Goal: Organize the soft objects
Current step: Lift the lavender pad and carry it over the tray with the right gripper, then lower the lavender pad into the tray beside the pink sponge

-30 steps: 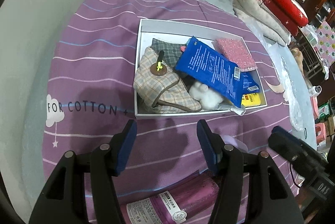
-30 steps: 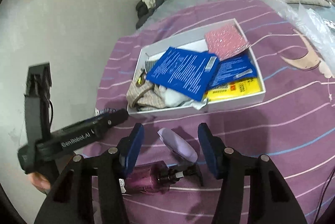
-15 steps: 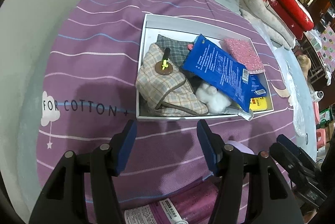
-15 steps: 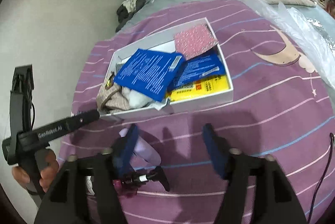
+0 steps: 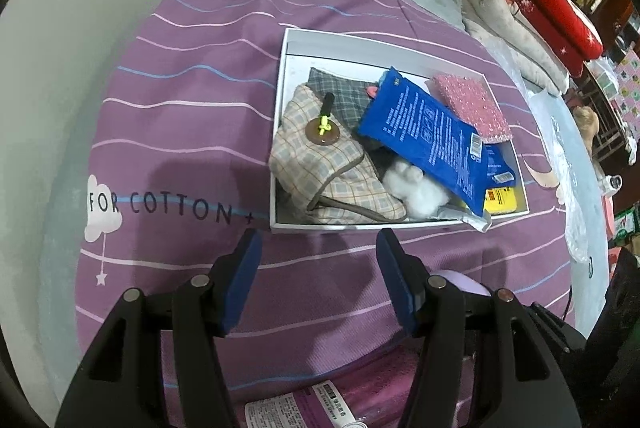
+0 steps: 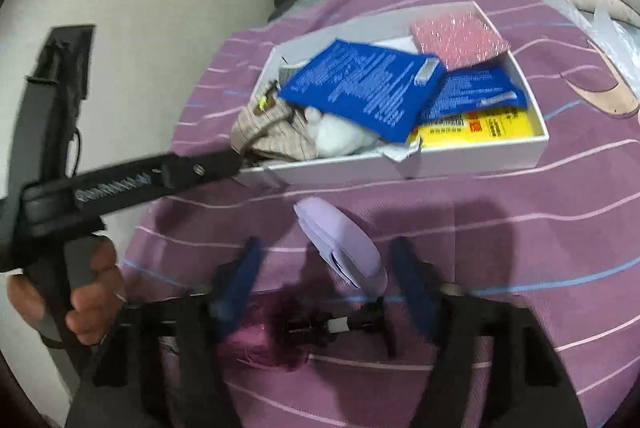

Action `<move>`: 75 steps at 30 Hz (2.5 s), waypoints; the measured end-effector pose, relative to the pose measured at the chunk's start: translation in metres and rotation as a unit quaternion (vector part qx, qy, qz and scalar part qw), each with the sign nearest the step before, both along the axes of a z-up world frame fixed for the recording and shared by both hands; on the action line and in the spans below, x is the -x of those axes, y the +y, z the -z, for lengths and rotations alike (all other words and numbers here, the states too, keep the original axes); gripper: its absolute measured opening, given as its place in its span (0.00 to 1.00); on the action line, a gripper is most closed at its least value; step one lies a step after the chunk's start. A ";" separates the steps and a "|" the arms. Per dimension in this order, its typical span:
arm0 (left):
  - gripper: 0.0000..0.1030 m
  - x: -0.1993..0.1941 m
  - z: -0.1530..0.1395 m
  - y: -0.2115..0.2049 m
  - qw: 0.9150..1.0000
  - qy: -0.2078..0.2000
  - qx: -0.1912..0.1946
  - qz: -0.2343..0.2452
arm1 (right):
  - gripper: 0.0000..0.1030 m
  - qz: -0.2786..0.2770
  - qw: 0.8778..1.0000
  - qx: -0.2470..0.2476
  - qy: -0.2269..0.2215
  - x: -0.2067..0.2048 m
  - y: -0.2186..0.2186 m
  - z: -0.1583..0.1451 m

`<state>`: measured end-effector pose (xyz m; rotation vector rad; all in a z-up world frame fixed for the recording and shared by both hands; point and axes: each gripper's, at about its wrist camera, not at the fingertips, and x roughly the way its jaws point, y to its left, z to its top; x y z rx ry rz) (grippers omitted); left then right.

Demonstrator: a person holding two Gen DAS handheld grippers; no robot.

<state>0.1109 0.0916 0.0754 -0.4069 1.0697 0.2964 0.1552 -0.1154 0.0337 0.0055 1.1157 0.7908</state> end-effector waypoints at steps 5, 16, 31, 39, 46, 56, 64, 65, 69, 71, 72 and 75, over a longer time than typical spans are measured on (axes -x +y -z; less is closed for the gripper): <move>0.59 -0.001 0.001 -0.001 1.000 0.006 -0.008 -0.003 | 0.20 0.013 1.000 -0.016 0.000 -0.007 -0.008 -0.003; 0.59 -0.006 -0.009 -0.011 0.999 -0.021 -0.025 0.008 | 0.18 0.064 0.993 -0.095 -0.010 -0.025 -0.028 -0.057; 0.59 -0.019 -0.021 -0.034 0.995 -0.076 -0.060 0.018 | 0.19 0.181 0.978 -0.104 -0.029 -0.087 -0.002 -0.114; 0.59 -0.036 -0.005 -0.048 0.997 -0.051 -0.044 0.032 | 0.19 0.221 0.971 -0.094 0.001 -0.085 -0.026 -0.059; 0.59 -0.046 0.003 -0.061 0.996 -0.038 -0.075 0.034 | 0.19 0.209 0.974 -0.049 -0.072 -0.081 -0.027 -0.053; 0.59 -0.053 0.012 -0.060 0.994 -0.010 -0.107 0.003 | 0.19 0.174 0.962 0.074 -0.199 -0.069 -0.003 -0.044; 0.59 -0.050 0.020 -0.044 0.998 -0.015 -0.054 -0.002 | 0.19 0.138 0.971 0.117 -0.158 -0.081 0.008 -0.009; 0.59 -0.050 0.020 -0.043 0.999 -0.015 -0.047 -0.005 | 0.19 0.133 0.974 0.114 -0.141 -0.084 0.008 -0.003; 0.59 -0.048 0.020 -0.038 0.999 -0.015 -0.036 -0.013 | 0.19 0.133 0.977 0.111 -0.123 -0.087 0.007 0.004; 0.59 -0.048 0.020 -0.037 0.999 -0.015 -0.034 -0.014 | 0.19 0.134 0.979 0.103 -0.116 -0.088 0.005 0.003; 0.59 -0.047 0.020 -0.037 0.999 -0.016 -0.034 -0.014 | 0.19 0.135 0.979 0.100 -0.113 -0.088 0.004 0.003; 0.59 -0.047 0.020 -0.037 0.999 -0.017 -0.035 -0.015 | 0.19 0.154 0.977 0.091 -0.115 -0.089 -0.004 -0.005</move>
